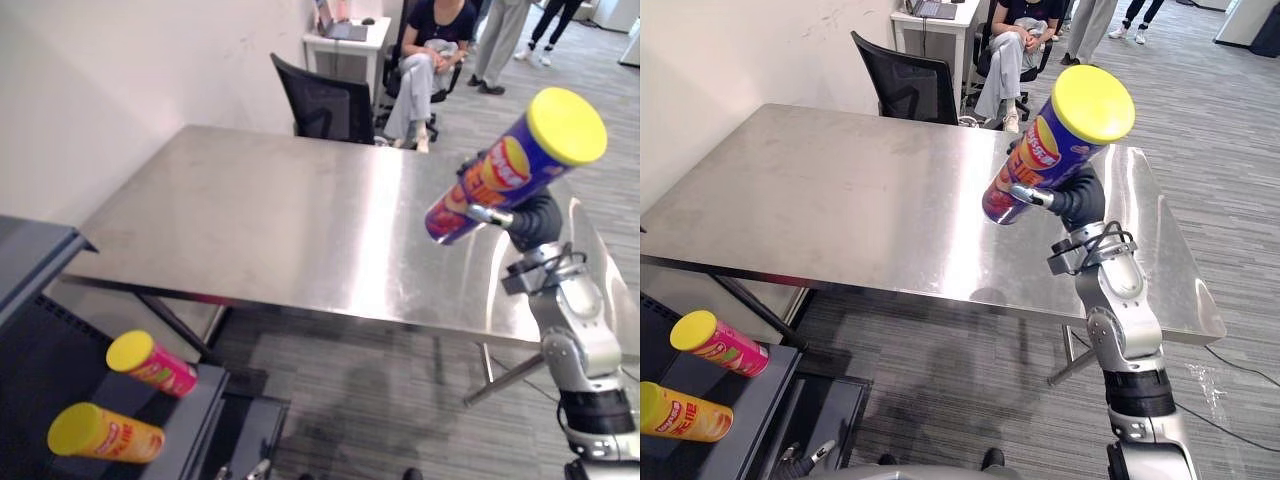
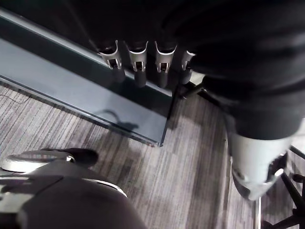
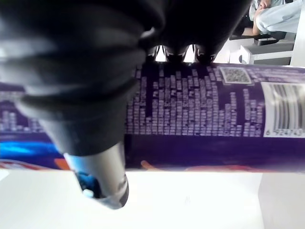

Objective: Put the gum and the chips on the shelf.

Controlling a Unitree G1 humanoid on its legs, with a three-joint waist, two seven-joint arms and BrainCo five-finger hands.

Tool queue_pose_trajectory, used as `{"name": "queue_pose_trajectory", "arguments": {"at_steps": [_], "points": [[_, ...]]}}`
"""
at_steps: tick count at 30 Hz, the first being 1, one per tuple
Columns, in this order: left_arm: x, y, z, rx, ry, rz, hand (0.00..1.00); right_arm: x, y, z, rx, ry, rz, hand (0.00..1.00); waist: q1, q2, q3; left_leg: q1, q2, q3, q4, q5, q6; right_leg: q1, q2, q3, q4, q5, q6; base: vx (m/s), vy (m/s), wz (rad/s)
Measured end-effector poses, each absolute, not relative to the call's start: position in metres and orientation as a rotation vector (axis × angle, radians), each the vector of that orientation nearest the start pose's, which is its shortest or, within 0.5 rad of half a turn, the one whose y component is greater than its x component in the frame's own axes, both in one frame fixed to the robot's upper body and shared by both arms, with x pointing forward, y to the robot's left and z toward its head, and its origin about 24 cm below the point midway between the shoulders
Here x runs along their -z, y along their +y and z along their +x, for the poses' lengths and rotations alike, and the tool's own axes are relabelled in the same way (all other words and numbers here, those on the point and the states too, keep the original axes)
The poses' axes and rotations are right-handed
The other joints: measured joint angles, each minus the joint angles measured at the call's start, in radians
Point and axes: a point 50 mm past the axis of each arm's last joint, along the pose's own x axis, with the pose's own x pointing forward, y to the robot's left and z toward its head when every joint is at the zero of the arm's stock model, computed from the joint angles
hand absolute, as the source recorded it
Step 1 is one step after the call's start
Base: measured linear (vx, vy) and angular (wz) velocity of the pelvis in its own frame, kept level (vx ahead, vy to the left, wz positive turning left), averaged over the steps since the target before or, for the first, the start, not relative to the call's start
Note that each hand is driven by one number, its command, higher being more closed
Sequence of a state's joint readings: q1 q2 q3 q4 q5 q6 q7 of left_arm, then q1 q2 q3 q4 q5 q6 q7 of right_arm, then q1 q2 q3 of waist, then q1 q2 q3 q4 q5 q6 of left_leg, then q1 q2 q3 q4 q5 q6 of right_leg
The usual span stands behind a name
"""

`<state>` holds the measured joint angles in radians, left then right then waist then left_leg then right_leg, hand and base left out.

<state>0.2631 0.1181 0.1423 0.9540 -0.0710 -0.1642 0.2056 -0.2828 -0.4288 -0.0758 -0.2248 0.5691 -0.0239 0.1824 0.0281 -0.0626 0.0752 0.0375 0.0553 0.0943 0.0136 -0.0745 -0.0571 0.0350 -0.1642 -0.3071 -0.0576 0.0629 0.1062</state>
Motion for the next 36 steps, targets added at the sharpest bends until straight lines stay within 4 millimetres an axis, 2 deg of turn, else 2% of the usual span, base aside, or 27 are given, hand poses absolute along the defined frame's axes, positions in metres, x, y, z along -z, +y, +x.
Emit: {"name": "queue_pose_trajectory", "arguments": {"at_steps": [6,9,12,13,17,18,19,20,21,22,24,25,26,27,28,29,30,31,32,36], "points": [[0.152,0.233,0.050,-0.499,1.024,0.103,0.00,-0.181,-0.204,0.275,-0.249,-0.501,0.101,1.00,-0.002,0.000,0.005,-0.058,0.005,-0.061,0.079,-0.015,-0.007,-0.040,-0.015,-0.045,0.120,-0.067,-0.009,-0.03,-0.004,0.29],[0.152,0.233,0.052,-0.505,1.018,0.101,0.00,-0.180,-0.204,0.275,-0.230,-0.508,0.116,1.00,0.004,0.004,0.055,-0.123,0.021,-0.110,0.212,-0.057,-0.015,-0.053,-0.014,-0.079,0.208,-0.114,-0.021,-0.12,-0.044,0.42],[0.152,0.233,0.051,-0.548,1.018,0.060,0.00,-0.178,-0.196,0.275,-0.247,-0.512,0.118,1.00,0.032,0.020,0.107,-0.163,0.044,-0.136,0.286,-0.079,-0.025,-0.080,-0.007,-0.090,0.294,-0.163,-0.041,-0.16,-0.062,0.16],[0.152,0.233,0.051,-0.553,1.019,0.057,0.00,-0.178,-0.195,0.275,-0.250,-0.511,0.120,1.00,0.034,0.021,0.109,-0.166,0.046,-0.136,0.287,-0.079,-0.025,-0.082,-0.006,-0.090,0.297,-0.167,-0.041,-0.18,-0.082,0.10],[0.154,0.234,0.036,-0.649,1.037,-0.024,0.00,-0.173,-0.184,0.275,-0.303,-0.502,0.136,1.00,0.059,0.057,0.132,-0.173,0.076,-0.148,0.285,-0.076,-0.010,-0.082,0.023,-0.098,0.322,-0.184,-0.054,-0.12,-0.100,0.11],[0.154,0.234,0.033,-0.683,1.040,-0.055,0.00,-0.173,-0.183,0.275,-0.309,-0.507,0.135,1.00,0.063,0.066,0.136,-0.177,0.102,-0.109,0.276,-0.077,0.049,-0.077,0.038,-0.101,0.321,-0.187,-0.061,-0.09,-0.138,0.40],[0.154,0.235,0.033,-0.687,1.040,-0.054,0.00,-0.173,-0.184,0.275,-0.307,-0.512,0.135,1.00,0.063,0.063,0.136,-0.179,0.115,-0.077,0.265,-0.069,0.081,-0.076,0.044,-0.099,0.312,-0.189,-0.065,-0.08,-0.180,0.78],[0.154,0.237,0.033,-0.694,1.036,-0.056,0.00,-0.174,-0.187,0.274,-0.298,-0.521,0.132,1.00,0.054,0.060,0.134,-0.174,0.150,0.003,0.230,-0.057,0.124,-0.056,0.042,-0.140,0.271,-0.183,-0.078,-0.09,-0.159,1.09],[0.153,0.235,0.037,-0.690,1.026,-0.062,0.00,-0.178,-0.195,0.274,-0.265,-0.544,0.128,1.00,0.046,0.051,0.133,-0.204,0.194,0.109,0.316,-0.061,0.123,-0.052,0.017,-0.207,0.259,-0.169,-0.108,-0.08,-0.116,1.19],[0.154,0.234,0.038,-0.689,1.027,-0.065,0.00,-0.179,-0.200,0.273,-0.248,-0.556,0.127,1.00,0.043,0.053,0.132,-0.223,0.212,0.155,0.379,-0.067,0.128,-0.052,0.005,-0.236,0.266,-0.173,-0.115,-0.07,-0.071,1.24],[0.156,0.228,0.030,-0.690,1.056,-0.077,0.00,-0.183,-0.216,0.270,-0.187,-0.584,0.117,1.00,0.025,0.048,0.124,-0.211,0.242,0.305,0.561,-0.070,0.135,-0.048,-0.051,-0.333,0.296,-0.184,-0.119,-0.01,-0.055,1.23],[0.158,0.227,0.028,-0.690,1.068,-0.078,0.00,-0.184,-0.220,0.269,-0.172,-0.595,0.108,1.00,0.022,0.058,0.118,-0.194,0.251,0.337,0.590,-0.063,0.145,-0.049,-0.067,-0.359,0.310,-0.191,-0.116,0.01,0.001,1.46],[0.158,0.224,0.026,-0.695,1.075,-0.085,0.00,-0.188,-0.229,0.266,-0.145,-0.610,0.089,1.00,-0.001,0.079,0.107,-0.186,0.235,0.385,0.556,-0.027,0.155,-0.051,-0.090,-0.418,0.352,-0.219,-0.091,-0.03,0.017,1.80],[0.157,0.224,0.029,-0.695,1.050,-0.082,0.00,-0.190,-0.238,0.263,-0.116,-0.618,0.069,1.00,-0.010,0.060,0.100,-0.191,0.172,0.397,0.444,0.009,0.166,-0.068,-0.131,-0.442,0.359,-0.231,-0.070,-0.07,0.025,1.88],[0.156,0.227,0.029,-0.699,1.040,-0.072,0.00,-0.190,-0.240,0.263,-0.112,-0.617,0.063,1.00,-0.011,0.043,0.090,-0.179,0.124,0.380,0.344,0.048,0.152,-0.080,-0.158,-0.451,0.342,-0.229,-0.069,-0.10,0.040,1.76],[0.156,0.231,0.027,-0.724,1.041,-0.071,0.00,-0.190,-0.243,0.261,-0.104,-0.614,0.058,1.00,-0.011,0.031,0.077,-0.147,0.082,0.380,0.248,0.069,0.153,-0.070,-0.166,-0.510,0.289,-0.191,-0.077,-0.09,0.035,1.20],[0.156,0.232,0.024,-0.745,1.047,-0.074,0.00,-0.190,-0.243,0.261,-0.102,-0.614,0.064,1.00,-0.003,0.037,0.078,-0.137,0.103,0.408,0.280,0.042,0.144,-0.061,-0.163,-0.537,0.282,-0.179,-0.082,-0.13,0.044,1.48],[0.157,0.232,0.009,-0.783,1.082,-0.077,0.00,-0.188,-0.242,0.262,-0.104,-0.607,0.071,1.00,0.003,0.048,0.071,-0.087,0.129,0.425,0.245,0.023,0.111,-0.044,-0.163,-0.597,0.285,-0.179,-0.080,-0.11,0.042,1.02],[0.158,0.230,0.005,-0.785,1.095,-0.077,0.00,-0.188,-0.242,0.262,-0.102,-0.608,0.073,1.00,0.005,0.059,0.064,-0.083,0.122,0.421,0.214,0.031,0.095,-0.043,-0.165,-0.613,0.284,-0.177,-0.076,-0.12,0.086,0.94],[0.161,0.224,-0.011,-0.777,1.167,-0.054,0.00,-0.187,-0.243,0.263,-0.073,-0.603,0.089,1.00,0.001,0.065,0.053,-0.070,0.066,0.415,0.033,0.058,0.052,-0.049,-0.184,-0.699,0.291,-0.142,-0.043,-0.09,0.187,0.66]]}}
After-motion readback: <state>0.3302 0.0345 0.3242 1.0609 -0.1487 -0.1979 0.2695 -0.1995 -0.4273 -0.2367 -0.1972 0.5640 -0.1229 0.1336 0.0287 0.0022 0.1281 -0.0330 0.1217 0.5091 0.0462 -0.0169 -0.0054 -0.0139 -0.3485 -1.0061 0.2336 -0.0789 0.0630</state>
